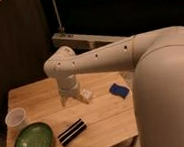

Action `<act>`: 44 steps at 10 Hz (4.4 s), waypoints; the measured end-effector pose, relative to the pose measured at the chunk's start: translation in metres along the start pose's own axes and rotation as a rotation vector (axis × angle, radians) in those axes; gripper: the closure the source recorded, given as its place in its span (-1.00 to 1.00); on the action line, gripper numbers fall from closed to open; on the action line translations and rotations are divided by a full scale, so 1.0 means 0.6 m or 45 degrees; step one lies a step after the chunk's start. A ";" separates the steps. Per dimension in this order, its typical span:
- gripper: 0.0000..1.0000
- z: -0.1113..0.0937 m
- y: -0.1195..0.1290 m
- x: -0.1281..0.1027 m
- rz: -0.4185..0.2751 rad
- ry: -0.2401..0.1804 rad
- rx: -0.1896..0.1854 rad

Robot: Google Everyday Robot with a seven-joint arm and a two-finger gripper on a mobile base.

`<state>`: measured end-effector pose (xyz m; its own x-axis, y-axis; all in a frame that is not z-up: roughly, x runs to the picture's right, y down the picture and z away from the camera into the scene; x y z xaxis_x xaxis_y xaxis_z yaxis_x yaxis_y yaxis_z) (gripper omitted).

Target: Push the eraser across the table

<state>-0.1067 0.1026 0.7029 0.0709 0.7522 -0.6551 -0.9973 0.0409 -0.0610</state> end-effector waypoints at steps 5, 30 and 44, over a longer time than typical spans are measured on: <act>-0.30 0.000 0.000 0.000 -0.001 -0.001 0.001; 0.33 0.181 0.006 0.300 -0.332 0.136 -0.194; 1.00 0.288 0.015 0.214 -0.360 0.027 -0.116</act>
<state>-0.1101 0.3133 0.7486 0.3470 0.7053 -0.6182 -0.9322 0.1869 -0.3100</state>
